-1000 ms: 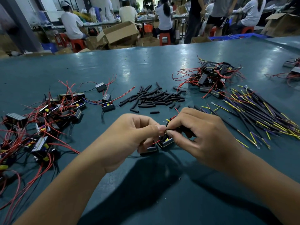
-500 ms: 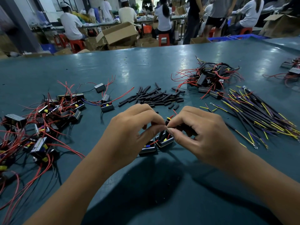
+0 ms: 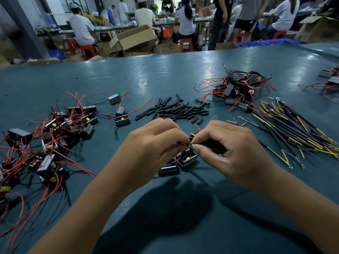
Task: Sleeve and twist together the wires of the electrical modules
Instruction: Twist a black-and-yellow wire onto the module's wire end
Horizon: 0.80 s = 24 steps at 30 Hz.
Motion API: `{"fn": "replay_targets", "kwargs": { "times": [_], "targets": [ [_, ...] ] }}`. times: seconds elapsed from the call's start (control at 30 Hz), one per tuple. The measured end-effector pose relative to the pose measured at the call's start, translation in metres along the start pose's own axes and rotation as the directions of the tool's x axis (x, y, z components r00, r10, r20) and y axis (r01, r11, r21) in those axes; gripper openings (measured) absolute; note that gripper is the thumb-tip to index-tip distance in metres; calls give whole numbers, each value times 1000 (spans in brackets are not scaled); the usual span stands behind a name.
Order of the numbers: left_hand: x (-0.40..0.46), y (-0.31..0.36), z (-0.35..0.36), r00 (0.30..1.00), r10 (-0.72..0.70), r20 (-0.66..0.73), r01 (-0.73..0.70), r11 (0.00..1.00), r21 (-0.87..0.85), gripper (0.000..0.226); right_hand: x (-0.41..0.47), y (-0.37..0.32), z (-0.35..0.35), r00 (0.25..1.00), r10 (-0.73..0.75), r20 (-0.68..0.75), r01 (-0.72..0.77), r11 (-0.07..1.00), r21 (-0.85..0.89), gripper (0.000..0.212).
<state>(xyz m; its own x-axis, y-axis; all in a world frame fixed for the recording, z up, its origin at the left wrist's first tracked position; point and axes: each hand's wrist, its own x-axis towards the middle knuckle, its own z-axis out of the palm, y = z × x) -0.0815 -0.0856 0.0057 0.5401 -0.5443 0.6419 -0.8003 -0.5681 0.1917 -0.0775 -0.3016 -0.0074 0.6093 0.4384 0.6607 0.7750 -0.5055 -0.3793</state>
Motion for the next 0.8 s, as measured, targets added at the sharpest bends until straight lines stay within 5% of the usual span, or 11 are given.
{"fn": "replay_targets", "kwargs": {
  "times": [0.13, 0.23, 0.33, 0.43, 0.6, 0.8],
  "targets": [
    [-1, -1, -1, 997, 67, -30, -65, 996, 62, 10, 0, -1, 0, 1000, -1, 3, 1, 1000, 9, 7],
    [-2, 4, 0, 995, -98, -9, 95, 985, -143, 6, -1, -2, 0, 1000, -12, 2, 12, 1000, 4, 8],
    [-2, 6, 2, 887, -409, 213, 454, 696, -557, 10, -2, -2, 1, 1000, -14, 13, 14, 1000, 7, 6],
    [-4, 2, 3, 830, -450, 329, 543, 520, -660, 11, -2, -2, 1, 1000, 4, 6, -4, 1000, 31, 5],
    [1, -8, 20, 791, -584, 184, 553, 552, -624, 14, -3, -2, -3, 995, 96, -2, -95, 987, 133, 9],
    [8, -6, 36, 810, -530, 252, 578, 644, -502, 12, -6, 1, -5, 964, 263, 41, -260, 902, 345, 15]
  ]
}}
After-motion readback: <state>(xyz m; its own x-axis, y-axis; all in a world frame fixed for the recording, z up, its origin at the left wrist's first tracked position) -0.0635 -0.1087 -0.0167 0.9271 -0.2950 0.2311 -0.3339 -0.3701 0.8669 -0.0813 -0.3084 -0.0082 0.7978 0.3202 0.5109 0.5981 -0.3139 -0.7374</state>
